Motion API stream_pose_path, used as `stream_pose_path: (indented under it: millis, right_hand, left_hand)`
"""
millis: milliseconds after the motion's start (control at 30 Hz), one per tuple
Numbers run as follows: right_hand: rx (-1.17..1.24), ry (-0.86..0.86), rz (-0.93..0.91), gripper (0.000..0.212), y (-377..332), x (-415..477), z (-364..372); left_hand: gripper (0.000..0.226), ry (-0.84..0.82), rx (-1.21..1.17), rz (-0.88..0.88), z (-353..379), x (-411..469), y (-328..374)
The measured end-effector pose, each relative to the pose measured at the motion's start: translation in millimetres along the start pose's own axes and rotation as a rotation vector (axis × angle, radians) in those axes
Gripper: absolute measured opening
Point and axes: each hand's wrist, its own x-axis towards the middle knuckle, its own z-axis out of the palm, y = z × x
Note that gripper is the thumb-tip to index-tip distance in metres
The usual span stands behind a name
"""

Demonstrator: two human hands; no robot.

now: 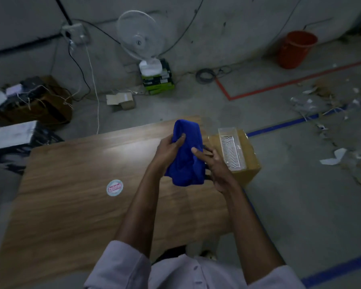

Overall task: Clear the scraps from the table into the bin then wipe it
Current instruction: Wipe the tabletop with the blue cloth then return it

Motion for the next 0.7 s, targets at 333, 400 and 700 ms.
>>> stream_pose_path:
  millis: [333,400,700]
  right_hand:
    - [-0.767,0.107,-0.659,0.064,-7.5,-30.9,-7.4]
    - [-0.883,0.130,-0.761,0.045,3.5,-31.4,-5.8]
    - [-1.109,-0.050,-0.775,0.059,17.6,-56.6,1.7]
  left_hand:
    - [0.059,0.116,-0.575,-0.047,9.4,-44.2,-13.8]
    - [0.065,0.150,-0.616,-0.049,10.5,-47.7,-15.7]
    - [0.044,0.044,-0.532,-0.006,3.8,-59.5,-22.4]
